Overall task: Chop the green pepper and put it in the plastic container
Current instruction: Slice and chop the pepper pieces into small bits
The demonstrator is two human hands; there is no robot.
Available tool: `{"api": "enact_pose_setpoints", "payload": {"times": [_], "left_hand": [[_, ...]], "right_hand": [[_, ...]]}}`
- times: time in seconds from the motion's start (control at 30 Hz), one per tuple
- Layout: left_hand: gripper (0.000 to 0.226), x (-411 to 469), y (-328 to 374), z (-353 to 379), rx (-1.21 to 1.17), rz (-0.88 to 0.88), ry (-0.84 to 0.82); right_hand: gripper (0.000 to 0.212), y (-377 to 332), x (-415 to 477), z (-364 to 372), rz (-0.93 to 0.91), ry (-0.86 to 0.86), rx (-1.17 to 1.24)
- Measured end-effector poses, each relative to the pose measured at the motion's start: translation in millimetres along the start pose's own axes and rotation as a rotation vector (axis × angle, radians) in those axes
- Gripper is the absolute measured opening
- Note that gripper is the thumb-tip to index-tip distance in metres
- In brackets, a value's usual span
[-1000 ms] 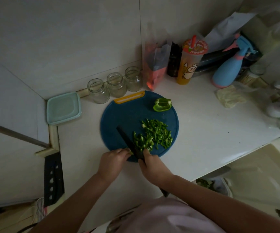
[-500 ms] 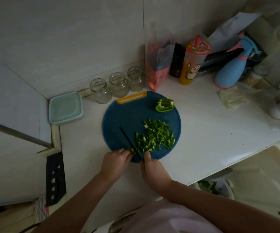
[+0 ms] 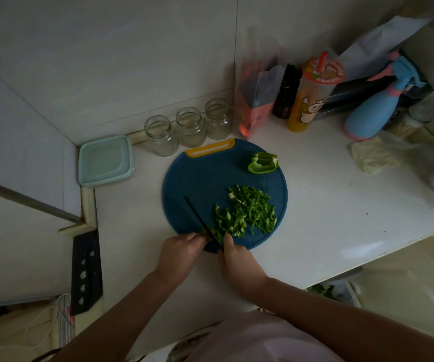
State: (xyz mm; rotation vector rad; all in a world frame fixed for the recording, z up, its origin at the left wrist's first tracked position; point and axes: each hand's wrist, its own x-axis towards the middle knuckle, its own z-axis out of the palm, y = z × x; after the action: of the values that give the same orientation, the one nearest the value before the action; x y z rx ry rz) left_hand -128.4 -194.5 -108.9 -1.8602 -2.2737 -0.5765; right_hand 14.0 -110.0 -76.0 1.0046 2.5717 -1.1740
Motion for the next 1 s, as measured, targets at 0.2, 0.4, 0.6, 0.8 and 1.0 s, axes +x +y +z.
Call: {"api": "enact_pose_setpoints", "payload": {"times": [0.2, 0.4, 0.6, 0.8, 1.0], "left_hand": [[0.016, -2, -5, 2, -0.032, 0.030, -0.006], [0.019, -3, -5, 4, -0.059, 0.045, 0.025], [0.022, -4, -3, 0, -0.046, 0.004, 0.009], [0.024, -3, 2, -3, -0.054, -0.036, 0.019], [0.026, 2, 4, -3, -0.055, -0.080, 0.013]], "right_hand": [[0.017, -2, 6, -16, -0.021, -0.079, 0.031], [0.018, -5, 25, -30, -0.002, -0.173, 0.043], [0.020, -25, 33, -15, 0.100, -0.097, 0.068], [0.016, -11, 21, -19, 0.151, -0.025, 0.111], [0.013, -6, -1, -22, 0.026, 0.004, 0.164]]}}
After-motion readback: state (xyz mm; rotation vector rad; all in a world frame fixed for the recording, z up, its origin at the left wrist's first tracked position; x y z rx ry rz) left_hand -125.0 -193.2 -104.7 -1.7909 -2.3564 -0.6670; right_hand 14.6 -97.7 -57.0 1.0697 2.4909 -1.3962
